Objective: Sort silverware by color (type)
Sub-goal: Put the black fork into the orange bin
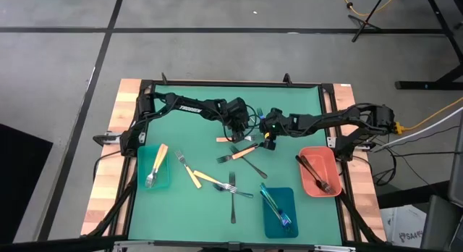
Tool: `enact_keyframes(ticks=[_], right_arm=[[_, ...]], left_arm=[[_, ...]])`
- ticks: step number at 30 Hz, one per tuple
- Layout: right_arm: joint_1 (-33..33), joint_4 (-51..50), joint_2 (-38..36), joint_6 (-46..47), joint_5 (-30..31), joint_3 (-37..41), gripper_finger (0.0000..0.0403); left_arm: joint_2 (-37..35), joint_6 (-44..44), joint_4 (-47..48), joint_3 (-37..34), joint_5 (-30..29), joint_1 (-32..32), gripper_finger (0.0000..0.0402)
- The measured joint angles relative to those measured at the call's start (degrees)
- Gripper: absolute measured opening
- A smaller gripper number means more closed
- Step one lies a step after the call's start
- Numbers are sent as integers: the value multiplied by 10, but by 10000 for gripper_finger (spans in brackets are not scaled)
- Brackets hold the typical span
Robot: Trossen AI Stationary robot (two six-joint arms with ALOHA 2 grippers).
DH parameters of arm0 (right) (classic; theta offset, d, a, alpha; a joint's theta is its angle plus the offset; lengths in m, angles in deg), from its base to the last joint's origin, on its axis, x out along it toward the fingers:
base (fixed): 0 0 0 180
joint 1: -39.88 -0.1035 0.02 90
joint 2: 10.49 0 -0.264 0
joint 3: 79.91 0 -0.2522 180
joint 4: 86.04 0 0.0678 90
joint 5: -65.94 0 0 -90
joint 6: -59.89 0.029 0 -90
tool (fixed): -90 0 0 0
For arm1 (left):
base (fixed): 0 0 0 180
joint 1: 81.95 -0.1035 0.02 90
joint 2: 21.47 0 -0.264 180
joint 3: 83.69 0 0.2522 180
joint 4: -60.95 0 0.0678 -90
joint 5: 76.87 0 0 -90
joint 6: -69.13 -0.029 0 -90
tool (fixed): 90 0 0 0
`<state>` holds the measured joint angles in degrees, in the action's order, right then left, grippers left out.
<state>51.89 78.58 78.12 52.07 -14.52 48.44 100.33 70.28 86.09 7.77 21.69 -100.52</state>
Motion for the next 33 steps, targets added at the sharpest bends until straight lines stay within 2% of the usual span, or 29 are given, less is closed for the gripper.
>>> enact_keyframes(ticks=[7, 25, 33], right_arm=[[0, -13, -49, -13, 2, 0, 138], [0, -119, -315, -14, 11, 0, 138], [0, -126, -373, 18, 44, 0, 138]], left_arm=[[0, 11, -7, -1, 7, -1, 4], [2, 63, -57, -1, 28, -1, 4], [2, 63, -92, -1, 31, -1, 4]])
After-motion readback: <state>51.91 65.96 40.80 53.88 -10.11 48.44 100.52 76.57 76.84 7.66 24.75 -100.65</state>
